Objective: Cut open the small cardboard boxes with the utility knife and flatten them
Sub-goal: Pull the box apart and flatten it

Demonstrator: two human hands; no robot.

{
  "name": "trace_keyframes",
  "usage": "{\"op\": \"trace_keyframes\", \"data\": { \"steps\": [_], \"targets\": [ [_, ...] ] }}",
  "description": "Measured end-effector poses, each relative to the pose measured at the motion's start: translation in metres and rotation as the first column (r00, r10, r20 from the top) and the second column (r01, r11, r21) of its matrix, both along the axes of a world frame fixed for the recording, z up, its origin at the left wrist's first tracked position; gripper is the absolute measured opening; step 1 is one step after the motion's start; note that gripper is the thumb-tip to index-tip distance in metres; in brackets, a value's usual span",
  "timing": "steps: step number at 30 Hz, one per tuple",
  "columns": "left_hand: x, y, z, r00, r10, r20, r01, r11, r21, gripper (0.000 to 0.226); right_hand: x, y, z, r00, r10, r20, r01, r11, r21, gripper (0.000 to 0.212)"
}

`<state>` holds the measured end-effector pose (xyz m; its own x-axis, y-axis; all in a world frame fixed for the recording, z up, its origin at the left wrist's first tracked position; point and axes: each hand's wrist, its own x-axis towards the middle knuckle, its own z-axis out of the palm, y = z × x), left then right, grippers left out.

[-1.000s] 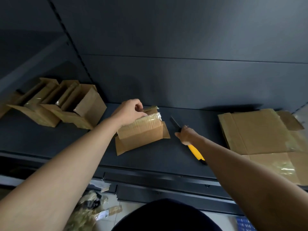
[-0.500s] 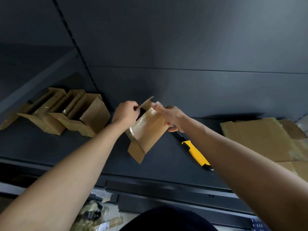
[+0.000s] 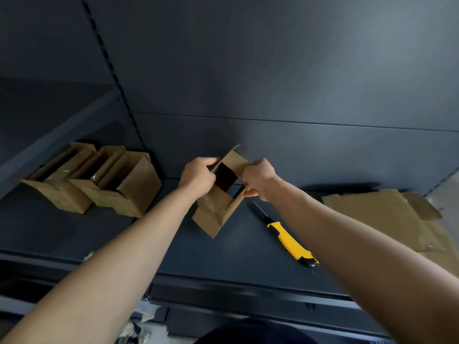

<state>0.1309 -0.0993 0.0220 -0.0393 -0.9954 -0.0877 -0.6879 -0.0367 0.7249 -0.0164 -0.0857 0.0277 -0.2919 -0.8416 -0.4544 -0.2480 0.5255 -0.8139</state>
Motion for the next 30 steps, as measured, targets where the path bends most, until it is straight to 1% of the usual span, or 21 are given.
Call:
{"op": "trace_keyframes", "data": {
  "steps": [3, 5, 7, 8, 9, 10, 11, 12, 13, 14, 16, 18, 20, 21, 22, 23, 24, 25, 26, 28, 30],
  "targets": [
    [-0.004, 0.005, 0.007, 1.000, -0.022, 0.013, 0.017, 0.962, 0.274, 0.049, -0.006, 0.005, 0.001, 1.000, -0.029, -0.010, 0.028, 0.999, -0.046, 0.034],
    [-0.005, 0.011, 0.009, 0.997, -0.027, -0.068, 0.056, 0.881, 0.470, 0.045, -0.012, 0.006, -0.002, 0.998, -0.053, 0.019, 0.055, 0.996, -0.064, 0.045],
    [-0.006, 0.014, 0.008, 0.984, 0.010, -0.179, 0.088, 0.842, 0.532, 0.053, -0.018, 0.007, -0.003, 0.998, -0.057, 0.034, 0.059, 0.996, -0.069, 0.046],
    [-0.007, 0.015, 0.006, 0.977, 0.019, -0.212, 0.098, 0.845, 0.526, 0.062, -0.019, 0.007, -0.003, 0.999, -0.045, -0.006, 0.045, 0.996, -0.079, 0.043],
    [-0.009, 0.017, 0.006, 0.973, 0.019, -0.231, 0.105, 0.852, 0.513, 0.069, -0.022, 0.006, -0.004, 0.994, -0.014, -0.111, 0.004, 0.996, -0.091, 0.038],
    [-0.011, 0.019, 0.005, 0.971, 0.011, -0.240, 0.113, 0.862, 0.495, 0.075, -0.023, 0.006, -0.003, 0.966, 0.028, -0.257, -0.053, 0.994, -0.093, 0.037],
    [-0.014, 0.020, 0.004, 0.971, -0.007, -0.238, 0.122, 0.874, 0.471, 0.079, -0.023, 0.006, -0.004, 0.918, 0.074, -0.391, -0.113, 0.991, -0.078, 0.044],
    [-0.016, 0.021, 0.003, 0.973, -0.028, -0.228, 0.129, 0.888, 0.440, 0.081, -0.023, 0.005, -0.005, 0.869, 0.108, -0.482, -0.160, 0.985, -0.069, 0.055],
    [-0.018, 0.022, 0.002, 0.976, -0.045, -0.213, 0.131, 0.904, 0.407, 0.082, -0.023, 0.006, -0.006, 0.831, 0.122, -0.542, -0.192, 0.979, -0.073, 0.062],
    [-0.019, 0.023, 0.002, 0.979, -0.055, -0.197, 0.128, 0.918, 0.377, 0.082, -0.023, 0.008, -0.008, 0.800, 0.116, -0.589, -0.209, 0.974, -0.092, 0.060],
    [-0.019, 0.024, 0.002, 0.982, -0.074, -0.172, 0.128, 0.937, 0.326, 0.081, -0.025, 0.012, -0.009, 0.728, 0.099, -0.678, -0.247, 0.961, -0.125, 0.042],
    [-0.016, 0.025, 0.003, 0.984, -0.081, -0.158, 0.126, 0.945, 0.301, 0.079, -0.026, 0.015, -0.007, 0.633, 0.126, -0.763, -0.322, 0.940, -0.112, 0.023],
    [-0.013, 0.026, 0.003, 0.987, -0.069, -0.146, 0.109, 0.952, 0.288, 0.076, -0.029, 0.016, -0.004, 0.568, 0.133, -0.812, -0.361, 0.927, -0.101, 0.016],
    [-0.012, 0.026, 0.002, 0.988, -0.070, -0.136, 0.105, 0.956, 0.273, 0.074, -0.032, 0.015, -0.003, 0.566, 0.119, -0.816, -0.351, 0.930, -0.107, 0.015],
    [-0.011, 0.027, 0.002, 0.989, -0.078, -0.122, 0.107, 0.961, 0.255, 0.071, -0.036, 0.013, -0.001, 0.606, 0.091, -0.790, -0.315, 0.940, -0.133, 0.016],
    [-0.010, 0.026, 0.002, 0.989, -0.093, -0.111, 0.117, 0.965, 0.234, 0.068, -0.041, 0.012, 0.001, 0.697, 0.051, -0.715, -0.252, 0.951, -0.177, 0.018],
    [-0.009, 0.026, 0.003, 0.987, -0.113, -0.116, 0.136, 0.966, 0.219, 0.065, -0.045, 0.010, 0.004, 0.815, 0.004, -0.579, -0.162, 0.962, -0.220, 0.020],
    [-0.009, 0.026, 0.003, 0.980, -0.135, -0.148, 0.164, 0.965, 0.205, 0.060, -0.048, 0.009, 0.007, 0.918, -0.053, -0.394, -0.049, 0.968, -0.245, 0.022],
    [-0.009, 0.027, 0.004, 0.965, -0.161, -0.205, 0.201, 0.960, 0.193, 0.056, -0.050, 0.008, 0.009, 0.974, -0.110, -0.198, 0.062, 0.970, -0.234, 0.023],
    [-0.016, 0.032, 0.006, 0.926, -0.210, -0.313, 0.263, 0.955, 0.137, 0.052, -0.048, 0.010, 0.010, 0.979, -0.187, 0.085, 0.199, 0.966, -0.165, 0.024],
    [-0.029, 0.037, 0.006, 0.904, -0.256, -0.342, 0.293, 0.954, 0.059, 0.053, -0.043, 0.010, 0.010, 0.930, -0.231, 0.286, 0.275, 0.953, -0.124, 0.030]
  ]
}}
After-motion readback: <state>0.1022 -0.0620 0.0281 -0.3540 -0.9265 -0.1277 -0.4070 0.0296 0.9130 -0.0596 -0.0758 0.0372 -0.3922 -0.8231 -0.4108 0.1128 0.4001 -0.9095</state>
